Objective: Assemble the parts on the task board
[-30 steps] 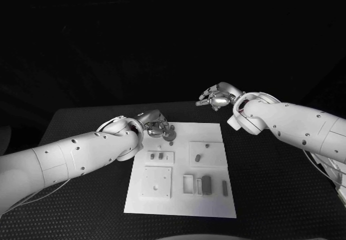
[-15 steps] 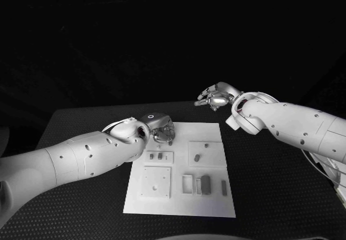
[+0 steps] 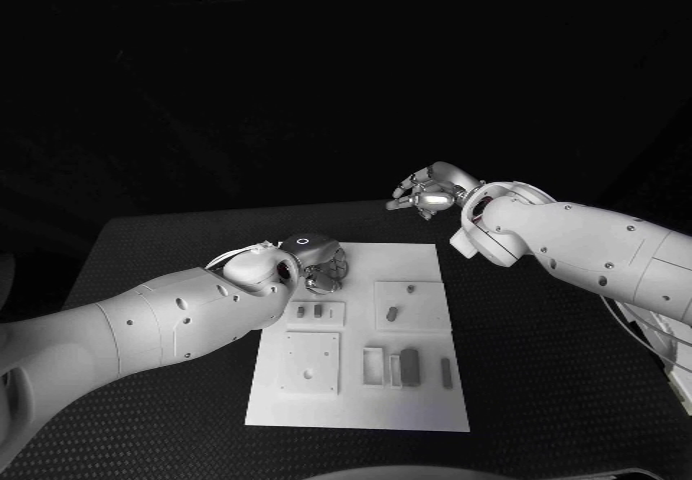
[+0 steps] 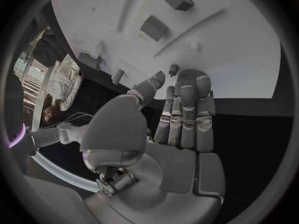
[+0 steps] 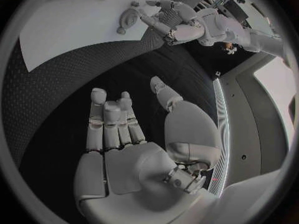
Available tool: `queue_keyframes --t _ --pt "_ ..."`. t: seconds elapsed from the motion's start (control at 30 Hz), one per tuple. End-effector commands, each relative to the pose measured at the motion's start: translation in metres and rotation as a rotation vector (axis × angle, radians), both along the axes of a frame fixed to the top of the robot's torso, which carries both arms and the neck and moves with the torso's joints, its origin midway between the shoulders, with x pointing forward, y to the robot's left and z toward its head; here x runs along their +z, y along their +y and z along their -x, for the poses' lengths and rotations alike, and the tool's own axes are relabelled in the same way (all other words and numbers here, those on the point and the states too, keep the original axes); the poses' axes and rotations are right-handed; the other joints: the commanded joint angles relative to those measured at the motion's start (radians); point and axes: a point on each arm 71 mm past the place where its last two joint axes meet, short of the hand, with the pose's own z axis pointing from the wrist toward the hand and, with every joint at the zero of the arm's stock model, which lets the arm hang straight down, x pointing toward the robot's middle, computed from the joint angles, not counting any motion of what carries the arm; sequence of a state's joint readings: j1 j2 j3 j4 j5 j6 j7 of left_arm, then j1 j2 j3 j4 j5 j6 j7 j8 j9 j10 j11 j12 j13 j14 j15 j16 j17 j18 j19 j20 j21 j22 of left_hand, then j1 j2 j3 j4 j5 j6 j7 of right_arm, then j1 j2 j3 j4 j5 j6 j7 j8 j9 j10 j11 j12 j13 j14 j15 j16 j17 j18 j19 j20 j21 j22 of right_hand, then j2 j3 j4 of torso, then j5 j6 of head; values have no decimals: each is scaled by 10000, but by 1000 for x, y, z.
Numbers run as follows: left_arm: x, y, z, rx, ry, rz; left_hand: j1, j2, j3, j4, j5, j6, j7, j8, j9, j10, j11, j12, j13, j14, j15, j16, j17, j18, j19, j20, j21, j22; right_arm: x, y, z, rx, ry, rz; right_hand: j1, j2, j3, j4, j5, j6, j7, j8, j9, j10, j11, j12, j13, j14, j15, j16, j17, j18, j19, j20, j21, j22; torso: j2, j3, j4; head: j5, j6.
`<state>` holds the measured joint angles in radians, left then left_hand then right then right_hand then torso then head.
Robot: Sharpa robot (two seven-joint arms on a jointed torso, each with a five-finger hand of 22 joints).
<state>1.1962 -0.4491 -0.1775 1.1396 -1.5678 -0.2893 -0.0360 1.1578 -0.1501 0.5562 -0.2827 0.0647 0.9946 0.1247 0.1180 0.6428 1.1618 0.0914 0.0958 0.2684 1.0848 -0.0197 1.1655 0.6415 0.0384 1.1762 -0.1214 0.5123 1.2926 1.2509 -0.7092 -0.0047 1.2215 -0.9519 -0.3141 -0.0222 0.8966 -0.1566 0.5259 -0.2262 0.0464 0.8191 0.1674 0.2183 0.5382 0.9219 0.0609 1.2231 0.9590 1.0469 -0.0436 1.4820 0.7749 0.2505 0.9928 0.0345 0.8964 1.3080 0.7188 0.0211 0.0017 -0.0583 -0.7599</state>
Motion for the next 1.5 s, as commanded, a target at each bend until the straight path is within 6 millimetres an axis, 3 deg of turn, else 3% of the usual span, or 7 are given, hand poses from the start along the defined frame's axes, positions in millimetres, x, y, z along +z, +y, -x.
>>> queue_keyframes --t 0.03,0.63,1.03,1.2,1.5 --pt "-1 -3 1 -125 -10 -154 12 -82 9 38 -19 -55 11 49 -36 21 20 -54 -23 85 4 105 27 774 103 10 88 72 0 2 1 169 50 -4 -75 42 11 57 31 13 73 -46 -11 -85 18 70 -10 -82 -9 39 -16 113 -20 11 -41 121 -4 -3 19 -32 -25" --pt "-16 -4 2 -15 361 -399 136 60 195 26 115 -175 83 79 -233 45 32 -241 -124 253 13 510 71 944 330 25 359 353 0 4 1 228 56 -21 -76 43 7 54 31 13 73 -45 -11 -86 18 74 -13 -83 -9 42 -18 113 -19 12 -40 122 -7 1 9 -55 -70" --pt "-18 -6 4 -113 467 -419 193 178 282 14 119 -81 32 187 -320 260 -78 -195 -113 408 -91 712 63 988 490 -42 543 386 0 5 2 246 62 -24 -77 46 6 52 31 14 73 -44 -11 -87 18 76 -16 -83 -9 43 -19 113 -19 12 -40 122 -23 6 32 -74 -111" --pt "-18 -4 5 -138 445 -376 212 254 296 -6 124 250 -7 421 -324 690 -215 -22 12 557 -220 908 68 993 635 -142 744 396 0 5 1 243 64 -20 -78 47 6 52 31 14 73 -43 -11 -87 18 77 -17 -83 -9 44 -20 113 -19 12 -40 123 -19 4 18 -68 -121" --pt "-16 -5 5 -132 306 -239 217 207 294 -25 126 292 -10 489 -370 827 -252 3 116 615 -266 1043 58 974 693 -215 896 390 0 5 1 249 65 -21 -78 49 5 51 31 15 73 -42 -11 -88 18 78 -18 -84 -9 44 -21 113 -19 12 -41 123 -18 -5 26 -73 -122"
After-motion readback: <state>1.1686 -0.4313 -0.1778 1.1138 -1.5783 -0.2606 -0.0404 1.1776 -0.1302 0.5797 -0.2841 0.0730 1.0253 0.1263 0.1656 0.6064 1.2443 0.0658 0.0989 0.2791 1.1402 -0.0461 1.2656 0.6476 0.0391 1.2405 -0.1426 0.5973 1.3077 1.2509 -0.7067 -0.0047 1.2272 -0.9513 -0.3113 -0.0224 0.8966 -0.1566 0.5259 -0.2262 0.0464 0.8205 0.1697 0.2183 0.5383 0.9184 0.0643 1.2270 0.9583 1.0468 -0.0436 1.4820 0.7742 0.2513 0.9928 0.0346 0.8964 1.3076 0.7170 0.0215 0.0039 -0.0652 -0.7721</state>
